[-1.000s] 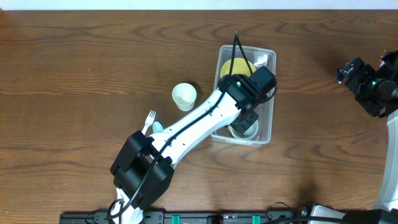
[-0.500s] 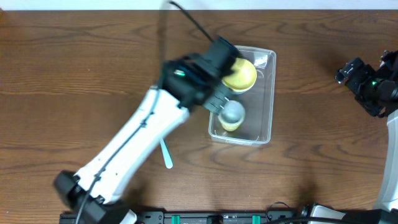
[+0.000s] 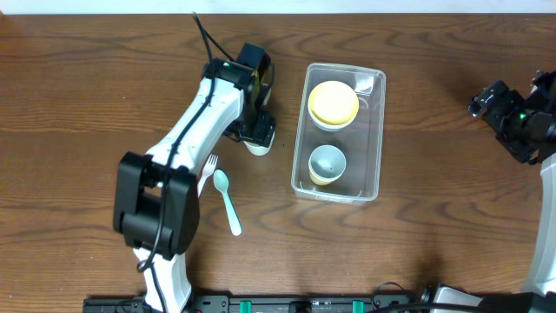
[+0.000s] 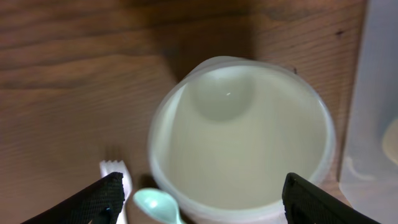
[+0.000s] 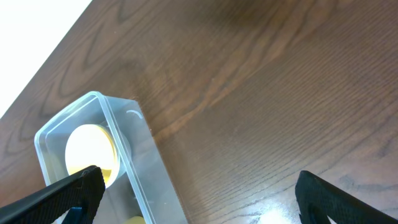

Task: Pack container
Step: 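Grasp the white cup with the left gripper, then stack the white cup into the cups and withdraw left gripper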

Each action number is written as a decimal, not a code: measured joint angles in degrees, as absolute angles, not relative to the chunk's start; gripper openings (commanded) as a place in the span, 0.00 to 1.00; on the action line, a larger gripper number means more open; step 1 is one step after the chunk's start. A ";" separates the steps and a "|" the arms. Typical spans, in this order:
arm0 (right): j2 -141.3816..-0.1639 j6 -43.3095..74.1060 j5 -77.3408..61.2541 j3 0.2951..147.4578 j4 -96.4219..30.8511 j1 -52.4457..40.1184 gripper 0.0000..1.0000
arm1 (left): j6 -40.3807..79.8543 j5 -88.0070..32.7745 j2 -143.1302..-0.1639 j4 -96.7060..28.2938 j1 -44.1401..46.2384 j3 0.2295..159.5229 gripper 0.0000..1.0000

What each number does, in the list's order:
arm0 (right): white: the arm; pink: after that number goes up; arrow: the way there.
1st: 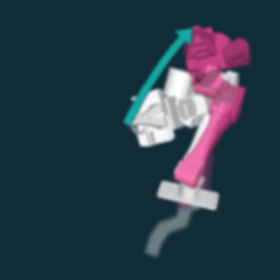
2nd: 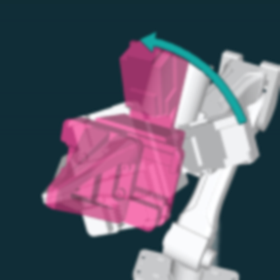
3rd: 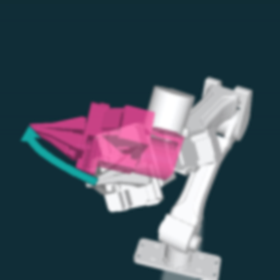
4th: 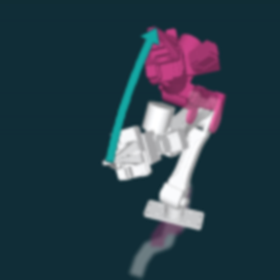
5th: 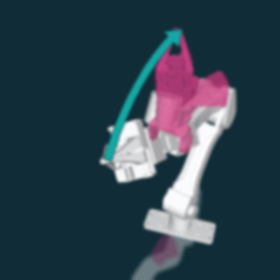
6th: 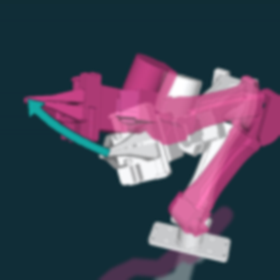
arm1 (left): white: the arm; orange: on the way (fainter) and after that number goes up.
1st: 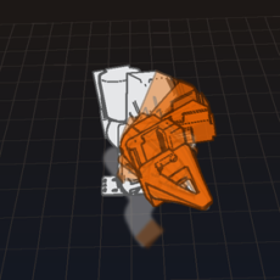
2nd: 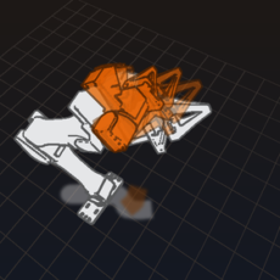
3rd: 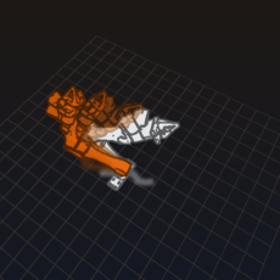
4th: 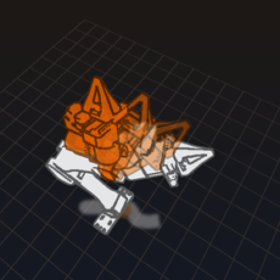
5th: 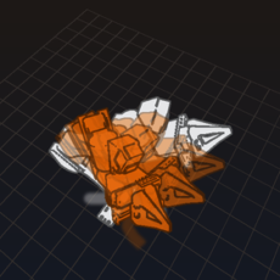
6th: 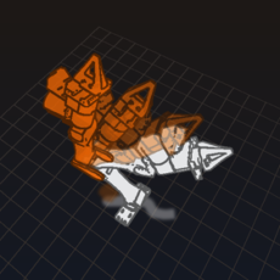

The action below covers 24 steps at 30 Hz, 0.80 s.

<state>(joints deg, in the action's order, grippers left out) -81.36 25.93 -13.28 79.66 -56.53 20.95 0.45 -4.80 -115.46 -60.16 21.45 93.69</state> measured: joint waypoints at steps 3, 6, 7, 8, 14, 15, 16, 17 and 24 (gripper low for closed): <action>-81.36 25.93 -13.28 79.66 -56.53 20.95 0.99 | 1.04 -5.87 -116.86 -58.85 21.54 93.69 0.40; -81.36 25.93 -13.28 79.66 -56.53 20.95 0.99 | 1.13 -6.11 -117.34 -58.74 21.56 93.69 0.05; -81.36 25.91 -13.28 79.66 -56.53 20.95 0.99 | 1.26 -6.09 -117.34 -58.92 21.56 93.69 0.06; -81.36 25.91 -13.28 79.66 -56.53 20.95 0.99 | 1.28 -6.07 -117.32 -59.35 21.54 93.73 0.06; -81.36 25.91 -13.28 79.66 -56.53 20.95 0.99 | 1.48 -5.89 -113.80 -63.37 21.58 94.98 0.06; -81.36 25.91 -13.28 79.66 -56.53 20.95 0.99 | 1.45 -6.15 -111.68 -63.46 21.76 95.13 0.06; -81.36 25.91 -13.28 79.66 -56.53 20.95 0.99 | 1.32 -6.48 -109.47 -63.66 22.06 95.42 0.06; -81.36 25.91 -13.28 79.66 -56.53 20.95 0.99 | 1.17 -6.96 -107.02 -63.70 22.63 95.83 0.06; -81.36 25.93 -13.28 79.66 -56.53 20.95 0.99 | -0.47 -8.88 -94.61 -63.55 33.43 98.72 0.06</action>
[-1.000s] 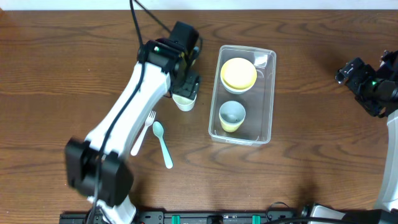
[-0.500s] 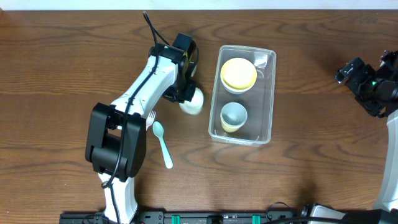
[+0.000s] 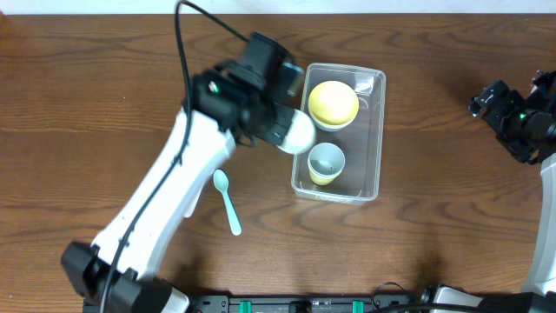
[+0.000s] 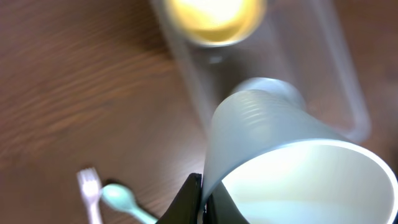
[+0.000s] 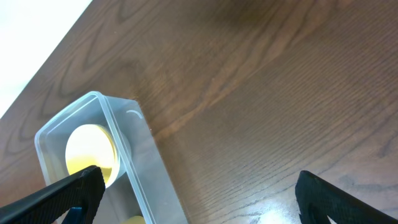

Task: Pack container
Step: 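Stack the white cup into the cups and withdraw left gripper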

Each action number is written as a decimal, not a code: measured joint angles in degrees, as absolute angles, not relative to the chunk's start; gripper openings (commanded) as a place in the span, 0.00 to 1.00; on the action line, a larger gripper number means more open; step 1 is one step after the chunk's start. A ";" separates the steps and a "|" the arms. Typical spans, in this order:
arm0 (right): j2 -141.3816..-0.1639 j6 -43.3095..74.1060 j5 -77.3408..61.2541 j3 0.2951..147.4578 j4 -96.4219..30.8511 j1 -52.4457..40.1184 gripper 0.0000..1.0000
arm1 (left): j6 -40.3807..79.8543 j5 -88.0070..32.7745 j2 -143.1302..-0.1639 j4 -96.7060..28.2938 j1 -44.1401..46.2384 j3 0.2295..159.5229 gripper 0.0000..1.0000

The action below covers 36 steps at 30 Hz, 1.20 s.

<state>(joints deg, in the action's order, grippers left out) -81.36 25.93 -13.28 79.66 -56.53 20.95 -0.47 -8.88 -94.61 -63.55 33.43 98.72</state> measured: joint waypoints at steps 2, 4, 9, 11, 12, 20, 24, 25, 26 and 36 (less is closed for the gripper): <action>-81.36 25.91 -13.28 79.66 -56.53 20.95 0.99 | -0.80 -9.13 -94.59 -63.05 37.52 98.72 0.06; -81.36 25.93 -13.28 79.66 -56.53 20.95 0.99 | -1.41 -9.15 -95.90 -62.48 41.06 98.72 0.06; -81.36 25.93 -13.28 79.66 -56.53 20.95 0.99 | -1.67 -6.87 -100.29 -61.87 46.39 98.72 0.06; -81.36 25.91 -13.28 79.66 -56.53 20.95 0.99 | -1.52 -5.32 -102.19 -61.87 47.07 98.70 0.06; -81.36 25.93 -13.28 79.66 -56.53 20.95 0.99 | -1.52 -4.75 -103.07 -61.87 47.09 98.67 0.06; -81.36 25.91 -13.28 79.66 -56.53 20.95 0.99 | -1.23 -1.45 -110.56 -61.08 46.89 98.59 0.06; -81.36 25.91 -13.28 79.66 -56.53 20.95 0.99 | 0.08 -0.54 -112.03 -61.04 46.78 97.95 0.06; -81.36 25.91 -13.28 79.66 -56.53 20.95 0.99 | 0.25 -0.43 -112.01 -61.04 46.78 97.93 0.06; -81.36 25.93 -13.30 79.66 -56.53 20.95 0.99 | 0.40 -0.40 -111.92 -60.97 46.78 97.93 0.06; -81.36 25.93 -13.28 79.66 -56.53 20.95 0.99 | 1.41 -0.38 -104.99 -59.99 46.83 97.91 0.06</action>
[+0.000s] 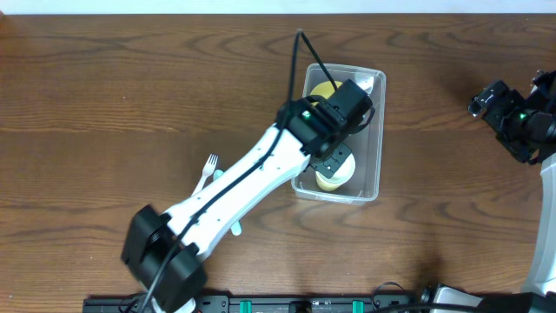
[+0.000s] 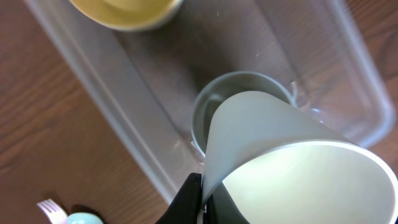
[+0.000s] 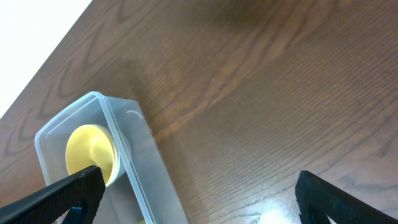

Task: Pack container
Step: 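Stack the white cup into the cups and withdraw left gripper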

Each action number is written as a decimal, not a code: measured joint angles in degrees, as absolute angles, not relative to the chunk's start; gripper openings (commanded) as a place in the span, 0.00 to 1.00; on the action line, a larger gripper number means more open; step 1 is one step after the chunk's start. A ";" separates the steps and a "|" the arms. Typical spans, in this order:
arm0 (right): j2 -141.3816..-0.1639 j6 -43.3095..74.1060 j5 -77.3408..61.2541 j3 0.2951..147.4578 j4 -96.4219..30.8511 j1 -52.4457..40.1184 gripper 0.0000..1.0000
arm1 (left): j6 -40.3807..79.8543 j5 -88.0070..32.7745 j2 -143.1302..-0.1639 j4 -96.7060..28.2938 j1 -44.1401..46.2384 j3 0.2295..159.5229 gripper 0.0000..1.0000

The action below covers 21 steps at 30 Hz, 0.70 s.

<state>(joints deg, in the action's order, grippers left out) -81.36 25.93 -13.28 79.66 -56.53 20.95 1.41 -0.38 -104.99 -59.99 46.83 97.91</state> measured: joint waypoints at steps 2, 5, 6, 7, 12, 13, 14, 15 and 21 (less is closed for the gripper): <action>-81.36 25.93 -13.28 79.66 -56.53 20.95 0.99 | 1.48 -0.38 -103.61 -60.01 46.83 97.91 0.06; -81.36 25.91 -13.28 79.66 -56.53 20.95 0.99 | 1.48 -0.38 -103.90 -60.01 46.83 97.91 0.06; -81.36 25.93 -13.28 79.66 -56.53 20.95 0.99 | 1.48 -0.38 -104.51 -60.01 46.83 97.91 0.06; -81.36 25.93 -13.28 79.66 -56.53 20.95 0.99 | 1.48 -0.38 -105.01 -60.01 46.83 97.89 0.06; -81.36 25.91 -13.28 79.66 -56.53 20.95 0.99 | 1.48 -0.38 -110.00 -59.96 46.83 97.51 0.06; -81.36 25.93 -13.28 79.66 -56.53 20.95 0.99 | 1.48 -0.38 -111.09 -59.92 46.83 97.36 0.08; -81.36 25.93 -13.28 79.66 -56.53 20.95 0.99 | 1.48 -0.36 -111.98 -59.88 46.83 97.21 0.17; -81.36 25.91 -13.28 79.66 -56.53 20.95 0.99 | 1.50 -0.34 -112.99 -59.83 46.83 97.10 0.36; -81.36 25.93 -13.28 79.66 -56.53 20.95 0.99 | 1.61 0.03 -117.49 -57.93 46.81 96.86 0.82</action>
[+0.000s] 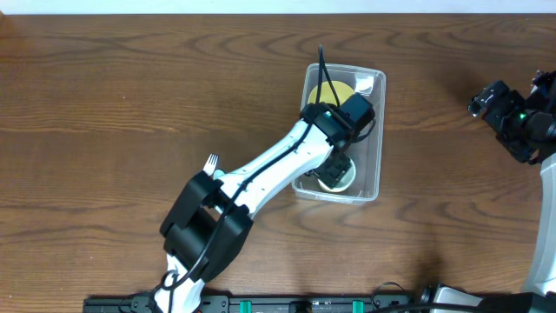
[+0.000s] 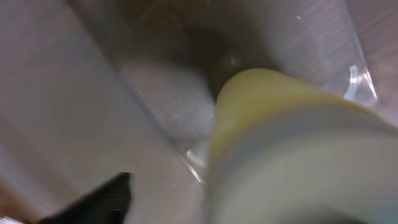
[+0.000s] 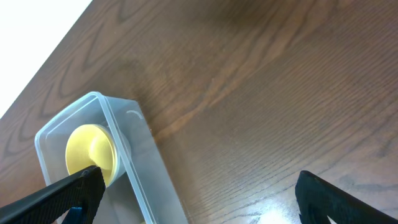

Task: Pack container
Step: 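Stack the white cup into the cups and withdraw left gripper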

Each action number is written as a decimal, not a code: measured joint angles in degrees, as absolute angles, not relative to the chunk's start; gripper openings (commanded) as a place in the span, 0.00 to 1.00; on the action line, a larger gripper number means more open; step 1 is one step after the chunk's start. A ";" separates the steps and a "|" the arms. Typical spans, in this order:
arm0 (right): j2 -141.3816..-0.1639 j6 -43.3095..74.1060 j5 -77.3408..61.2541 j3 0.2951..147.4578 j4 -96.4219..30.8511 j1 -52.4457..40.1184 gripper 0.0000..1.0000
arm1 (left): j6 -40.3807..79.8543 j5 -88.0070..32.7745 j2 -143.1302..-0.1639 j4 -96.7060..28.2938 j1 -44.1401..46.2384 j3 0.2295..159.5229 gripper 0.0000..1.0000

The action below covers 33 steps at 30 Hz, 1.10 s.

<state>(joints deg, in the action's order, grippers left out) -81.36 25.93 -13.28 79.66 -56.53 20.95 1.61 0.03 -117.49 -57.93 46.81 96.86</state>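
Observation:
The clear plastic container [image 1: 372, 143] lies right of the table's middle, with a yellow bowl [image 1: 341, 89] in its far end. My left gripper [image 1: 337, 163] reaches down into its near end. There the pale cup [image 2: 305, 168] sits inside a yellowish cup [image 2: 267, 84], blurred and very close in the left wrist view. One dark finger [image 2: 99, 196] stands well off to the cup's left and the other is hidden. My right gripper [image 3: 199, 190] hangs open and empty at the far right [image 1: 491, 100], with the container [image 3: 134, 162] and the bowl [image 3: 90, 155] in its view.
A white fork [image 1: 209, 163] lies on the wood left of the container, beside my left arm. The spoon is hidden under that arm. The table's brown wood [image 1: 87, 104] stretches to the left and between container and right arm.
The pale cup was held tilted just above the cup in the container; now it sits down inside it. My left finger has moved away from the cup's rim. The right arm has not moved.
My left gripper stood open around the pale cup on the table left of the container. Then it held the cup tilted beside the container, then over the cup inside. Now the cups are nested and the jaws stand apart.

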 measured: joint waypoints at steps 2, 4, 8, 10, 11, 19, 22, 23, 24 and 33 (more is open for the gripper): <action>-81.36 25.93 -13.28 79.66 -56.53 20.95 0.99 | 1.58 0.03 -117.73 -56.60 46.70 96.82 0.82; -81.36 25.93 -13.28 79.66 -56.53 20.95 0.99 | 1.63 0.03 -117.64 -55.68 46.44 96.82 0.82; -81.36 25.91 -13.28 79.66 -56.53 20.95 0.99 | 1.58 0.03 -117.64 -55.13 45.39 96.82 0.82; -81.36 25.91 -13.30 79.66 -56.53 20.95 0.99 | 1.52 0.01 -117.64 -55.11 44.69 96.88 0.82; -81.36 25.91 -13.28 79.66 -56.53 20.95 0.99 | 1.52 0.01 -117.64 -55.11 44.34 96.90 0.82; -81.36 25.91 -13.28 79.66 -56.53 20.95 0.99 | 1.45 0.05 -116.46 -55.29 42.35 97.97 0.82; -81.36 25.91 -13.28 79.66 -56.53 20.95 0.99 | 1.43 0.05 -114.04 -55.64 42.15 98.13 0.82; -81.36 25.93 -13.28 79.66 -56.53 20.95 0.99 | 1.43 0.05 -113.12 -55.92 42.15 98.15 0.82; -81.36 25.93 -13.28 79.66 -56.53 20.95 0.99 | 1.45 0.05 -111.55 -56.69 42.15 98.19 0.83; -81.36 25.91 -13.28 79.66 -56.53 20.95 0.99 | 1.48 2.15 -98.94 -66.78 42.15 99.13 0.87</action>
<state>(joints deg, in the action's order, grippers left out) -81.36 25.91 -13.28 79.66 -56.53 20.95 1.48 2.15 -98.94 -66.78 42.15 99.13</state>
